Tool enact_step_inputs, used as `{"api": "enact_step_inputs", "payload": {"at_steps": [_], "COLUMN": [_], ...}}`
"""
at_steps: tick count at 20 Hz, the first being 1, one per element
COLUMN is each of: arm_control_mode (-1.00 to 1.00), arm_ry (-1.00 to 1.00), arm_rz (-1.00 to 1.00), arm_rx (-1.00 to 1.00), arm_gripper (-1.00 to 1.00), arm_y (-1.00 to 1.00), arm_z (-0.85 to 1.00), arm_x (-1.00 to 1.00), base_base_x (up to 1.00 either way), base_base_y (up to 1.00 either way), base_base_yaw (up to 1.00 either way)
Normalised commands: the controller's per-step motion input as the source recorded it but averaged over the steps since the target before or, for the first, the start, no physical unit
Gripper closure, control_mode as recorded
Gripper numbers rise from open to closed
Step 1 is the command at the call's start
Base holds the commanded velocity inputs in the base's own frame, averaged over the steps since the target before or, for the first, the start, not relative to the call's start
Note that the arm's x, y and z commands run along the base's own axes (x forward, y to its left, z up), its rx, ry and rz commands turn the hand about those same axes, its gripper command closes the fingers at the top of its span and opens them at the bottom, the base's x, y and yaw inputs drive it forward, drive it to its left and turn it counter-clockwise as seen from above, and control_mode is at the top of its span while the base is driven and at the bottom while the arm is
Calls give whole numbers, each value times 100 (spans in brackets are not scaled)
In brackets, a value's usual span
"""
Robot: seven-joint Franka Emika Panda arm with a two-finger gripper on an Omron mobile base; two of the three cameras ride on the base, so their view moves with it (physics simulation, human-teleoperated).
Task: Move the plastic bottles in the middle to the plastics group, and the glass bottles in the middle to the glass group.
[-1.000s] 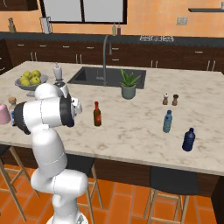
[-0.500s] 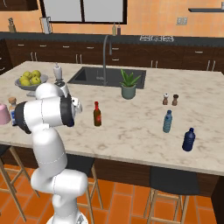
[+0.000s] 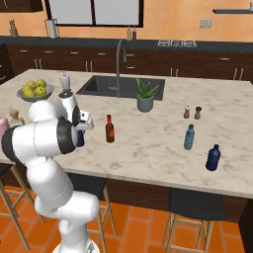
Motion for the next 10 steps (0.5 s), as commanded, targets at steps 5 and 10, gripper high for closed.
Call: {"api": "enact_step_inputs", "payload": {"at_steps": [5,10], "arm_control_mode": [-100,-100], "arm_ry": [0,0], "arm_rz": [0,0], "arm_rx": [0,0], "arm_gripper": [100,100], "arm_y": [-50,-62], "arm_z": [12,6], "arm_x": [-100,-83], "base_base_x": [0,0], "base_base_y": [0,0], "base_base_yaw": [0,0]}}
